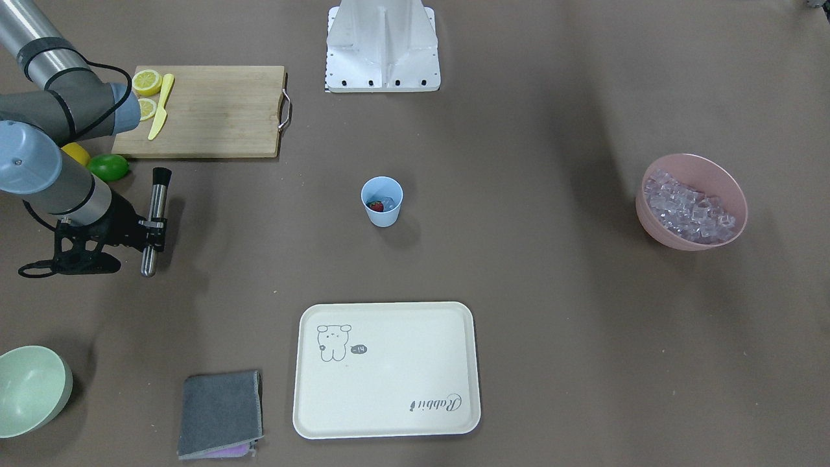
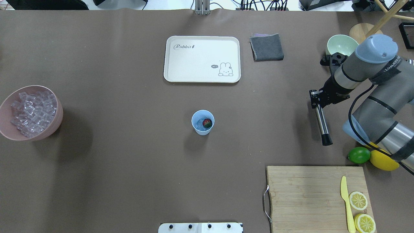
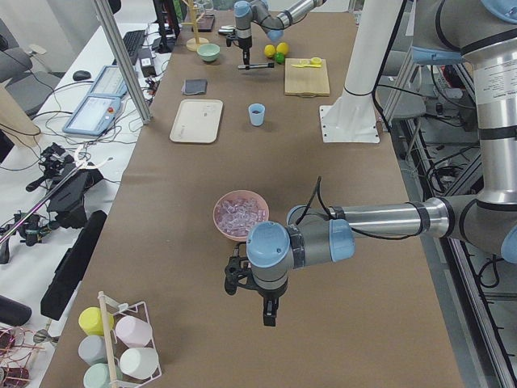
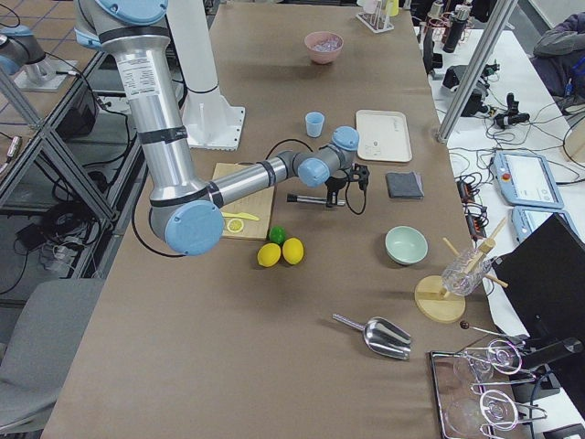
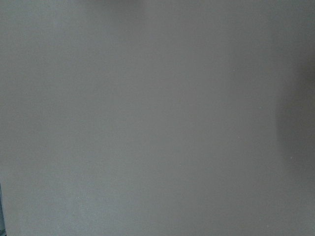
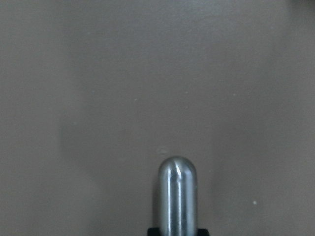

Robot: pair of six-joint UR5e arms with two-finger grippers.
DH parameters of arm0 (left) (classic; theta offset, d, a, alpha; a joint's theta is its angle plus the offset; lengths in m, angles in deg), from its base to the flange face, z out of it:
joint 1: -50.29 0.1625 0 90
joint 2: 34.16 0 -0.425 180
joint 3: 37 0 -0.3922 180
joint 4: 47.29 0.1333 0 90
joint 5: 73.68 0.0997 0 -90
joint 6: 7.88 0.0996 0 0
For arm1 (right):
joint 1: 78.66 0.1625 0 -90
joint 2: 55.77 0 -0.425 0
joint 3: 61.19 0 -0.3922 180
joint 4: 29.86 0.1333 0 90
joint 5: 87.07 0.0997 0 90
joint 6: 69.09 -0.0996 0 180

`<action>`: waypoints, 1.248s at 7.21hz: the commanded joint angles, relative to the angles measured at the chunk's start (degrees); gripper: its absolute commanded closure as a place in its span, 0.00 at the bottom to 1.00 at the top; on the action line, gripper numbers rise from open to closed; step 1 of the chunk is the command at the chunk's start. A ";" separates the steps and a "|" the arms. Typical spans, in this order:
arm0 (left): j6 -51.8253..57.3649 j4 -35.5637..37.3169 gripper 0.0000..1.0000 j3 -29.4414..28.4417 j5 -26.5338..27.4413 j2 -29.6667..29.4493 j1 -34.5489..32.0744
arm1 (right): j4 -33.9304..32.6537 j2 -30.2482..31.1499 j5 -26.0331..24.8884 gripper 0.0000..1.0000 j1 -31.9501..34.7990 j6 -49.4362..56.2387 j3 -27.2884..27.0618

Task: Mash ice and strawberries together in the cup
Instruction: 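Set the muddler upright back at its spot and release it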

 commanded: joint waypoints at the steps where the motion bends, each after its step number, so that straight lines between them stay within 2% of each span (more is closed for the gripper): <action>1: 0.00 0.00 0.01 0.00 0.00 0.03 0.00 | 1.17 -0.24 -0.21 1.00 1.42 1.53 1.96; 3: 0.00 0.00 0.01 0.00 0.00 0.03 0.09 | 1.17 -0.33 -0.48 1.00 1.43 1.53 2.14; 4: 0.00 0.00 0.01 0.00 0.00 0.03 0.09 | 1.26 -0.42 -1.09 0.01 1.43 1.18 2.22; 5: 0.00 0.00 0.01 0.00 0.00 0.03 0.18 | 1.17 -0.59 -3.27 0.00 1.43 1.44 2.22; 9: -0.09 0.00 0.01 0.00 0.00 -0.06 0.18 | 1.17 -0.77 -3.20 0.00 1.43 1.53 2.14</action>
